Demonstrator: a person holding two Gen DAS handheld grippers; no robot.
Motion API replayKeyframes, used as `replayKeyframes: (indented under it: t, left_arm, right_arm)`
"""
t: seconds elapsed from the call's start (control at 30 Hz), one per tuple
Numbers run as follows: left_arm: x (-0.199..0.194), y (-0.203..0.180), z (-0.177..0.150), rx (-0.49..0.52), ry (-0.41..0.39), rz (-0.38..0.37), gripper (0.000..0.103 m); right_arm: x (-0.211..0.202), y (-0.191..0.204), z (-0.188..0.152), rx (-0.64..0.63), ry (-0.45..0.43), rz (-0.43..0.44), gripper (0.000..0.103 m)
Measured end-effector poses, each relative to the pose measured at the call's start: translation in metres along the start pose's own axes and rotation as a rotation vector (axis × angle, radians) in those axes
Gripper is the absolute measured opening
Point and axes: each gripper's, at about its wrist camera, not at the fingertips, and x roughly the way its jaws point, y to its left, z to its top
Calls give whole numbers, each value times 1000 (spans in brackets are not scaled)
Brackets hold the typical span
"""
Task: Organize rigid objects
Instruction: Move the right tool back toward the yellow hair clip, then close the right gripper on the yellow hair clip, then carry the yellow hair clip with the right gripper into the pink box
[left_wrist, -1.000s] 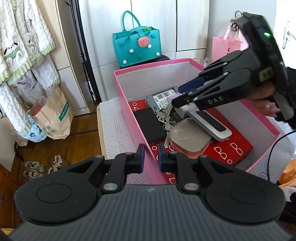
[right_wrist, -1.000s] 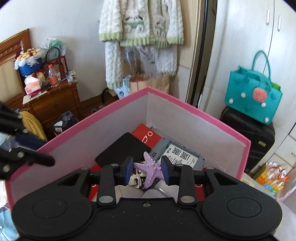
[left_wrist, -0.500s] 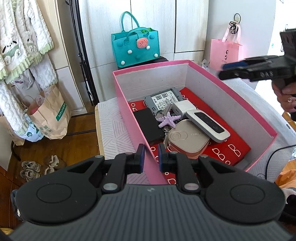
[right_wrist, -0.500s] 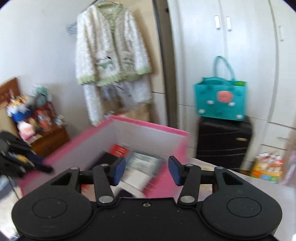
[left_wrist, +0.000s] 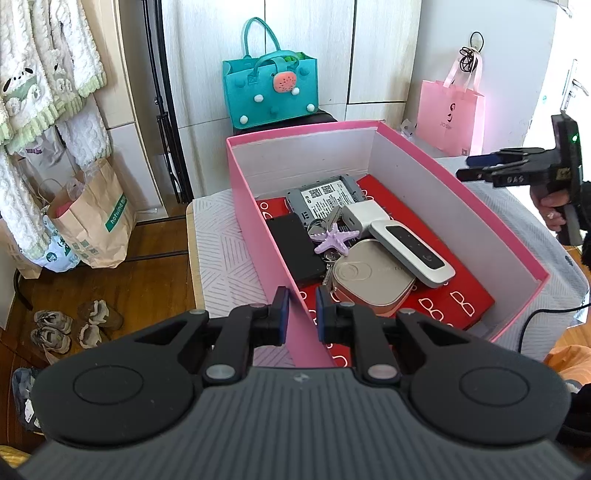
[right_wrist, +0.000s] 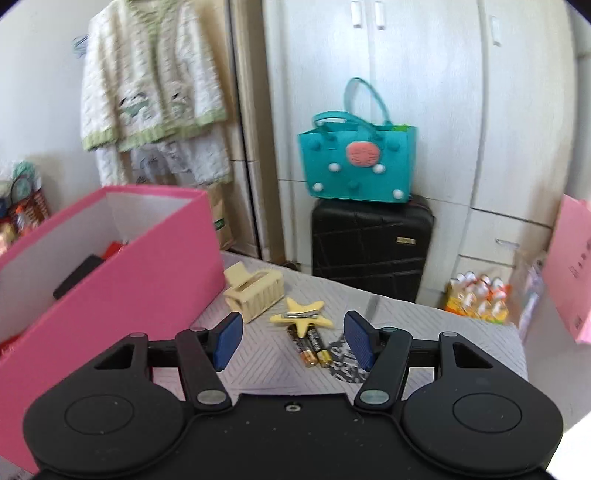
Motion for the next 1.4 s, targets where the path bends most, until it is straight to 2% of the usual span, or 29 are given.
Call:
replayKeyframes:
  t: [0.1, 0.2, 0.3, 0.43, 0.6, 0.7, 0.73, 0.8, 0.83, 0.93, 0.97, 1.03, 1.17, 1.27, 1.4]
  left_arm:
    - [0, 0, 1, -11, 4, -1, 14]
    - [0, 1, 3, -30, 19, 2, 13]
    - [1, -1, 7, -50, 40, 15, 11]
    - [0, -2, 13, -61, 51, 30, 11]
    - [0, -2, 16, -78, 58, 35, 11]
    - [-1, 0, 17, -90, 52, 36, 11]
    - [-2, 1, 18, -95, 52, 35, 11]
    - [-2, 1, 18, -107, 56, 35, 11]
    - [-2, 2, 18, -112, 57, 34, 11]
    - [0, 3, 18, -121, 63, 39, 9]
    - [1, 2, 17, -119, 66, 45, 8]
    - [1, -2, 17, -103, 62, 57, 8]
    - [1, -3, 18, -100, 63, 66, 8]
    - [1, -3, 18, -116, 63, 70, 8]
    - [1, -3, 18, -127, 61, 70, 8]
  right_arm:
    - [13, 11, 1, -126, 3, 54, 68]
    - [31, 25, 8, -325, 8, 99, 70]
    - [55, 30, 13, -473, 50, 90, 70]
    - [75, 21, 24, -444, 56, 123, 70]
    - [95, 20, 31, -487, 73, 198, 70]
    - [110, 24, 29, -533, 92, 174, 74]
    - [109, 24, 29, -530, 76, 180, 74]
    - [111, 22, 32, -505, 95, 189, 65]
    - [108, 20, 33, -475, 93, 187, 65]
    - [87, 15, 35, -365, -5, 200, 65]
    - [77, 14, 34, -313, -54, 191, 65]
    - [63, 17, 33, -246, -68, 159, 65]
    - [26, 34, 30, -255, -134, 83, 65]
    - [-2, 42, 37, -216, -190, 44, 65]
    - [-29, 57, 52, -131, -188, 98, 65]
